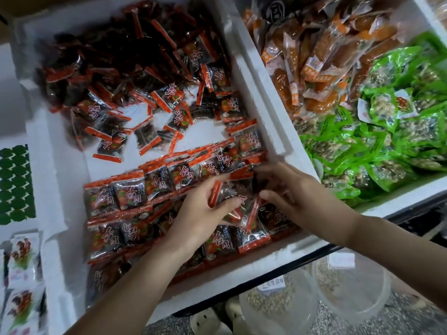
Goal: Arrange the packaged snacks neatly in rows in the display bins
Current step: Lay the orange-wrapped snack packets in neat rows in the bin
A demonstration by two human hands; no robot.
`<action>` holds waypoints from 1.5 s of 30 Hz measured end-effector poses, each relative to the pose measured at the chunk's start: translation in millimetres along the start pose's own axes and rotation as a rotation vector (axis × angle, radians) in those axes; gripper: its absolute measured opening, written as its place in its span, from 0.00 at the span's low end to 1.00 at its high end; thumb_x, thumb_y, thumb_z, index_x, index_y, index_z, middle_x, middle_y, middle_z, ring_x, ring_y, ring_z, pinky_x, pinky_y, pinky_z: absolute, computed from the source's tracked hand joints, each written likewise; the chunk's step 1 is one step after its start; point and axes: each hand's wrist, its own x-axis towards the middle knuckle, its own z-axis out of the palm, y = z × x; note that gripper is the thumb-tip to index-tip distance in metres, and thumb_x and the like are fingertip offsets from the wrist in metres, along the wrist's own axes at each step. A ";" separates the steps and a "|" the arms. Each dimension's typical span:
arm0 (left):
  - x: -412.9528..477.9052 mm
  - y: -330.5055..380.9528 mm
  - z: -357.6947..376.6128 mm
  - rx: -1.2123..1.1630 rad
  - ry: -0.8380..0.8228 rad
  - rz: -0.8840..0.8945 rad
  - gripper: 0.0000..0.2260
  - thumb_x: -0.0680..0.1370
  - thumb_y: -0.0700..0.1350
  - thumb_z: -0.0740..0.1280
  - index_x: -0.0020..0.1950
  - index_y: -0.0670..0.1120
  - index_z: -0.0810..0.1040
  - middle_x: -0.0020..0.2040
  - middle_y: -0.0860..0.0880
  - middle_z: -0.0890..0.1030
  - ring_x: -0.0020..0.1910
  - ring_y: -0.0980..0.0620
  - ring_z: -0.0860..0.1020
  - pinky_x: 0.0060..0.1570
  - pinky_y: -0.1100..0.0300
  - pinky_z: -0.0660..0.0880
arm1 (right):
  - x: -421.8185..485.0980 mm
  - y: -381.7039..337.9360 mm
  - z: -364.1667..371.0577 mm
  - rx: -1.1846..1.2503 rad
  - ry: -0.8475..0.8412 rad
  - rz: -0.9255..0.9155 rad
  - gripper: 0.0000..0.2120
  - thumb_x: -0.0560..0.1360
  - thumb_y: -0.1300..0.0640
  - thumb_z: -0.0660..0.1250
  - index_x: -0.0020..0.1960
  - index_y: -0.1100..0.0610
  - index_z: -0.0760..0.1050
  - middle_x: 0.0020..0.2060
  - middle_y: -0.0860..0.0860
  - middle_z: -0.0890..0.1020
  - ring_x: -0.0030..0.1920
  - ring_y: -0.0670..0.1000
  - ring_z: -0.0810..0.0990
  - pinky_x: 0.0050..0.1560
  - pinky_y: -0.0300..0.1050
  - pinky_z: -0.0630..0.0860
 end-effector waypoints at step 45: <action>-106.8 -115.6 -127.4 1.058 0.544 0.486 0.09 0.71 0.33 0.63 0.48 0.40 0.79 0.43 0.45 0.77 0.40 0.49 0.74 0.47 0.59 0.67 | 104.5 -139.5 183.7 0.235 -0.345 0.065 0.08 0.77 0.59 0.65 0.47 0.53 0.66 0.40 0.50 0.77 0.40 0.47 0.78 0.39 0.43 0.77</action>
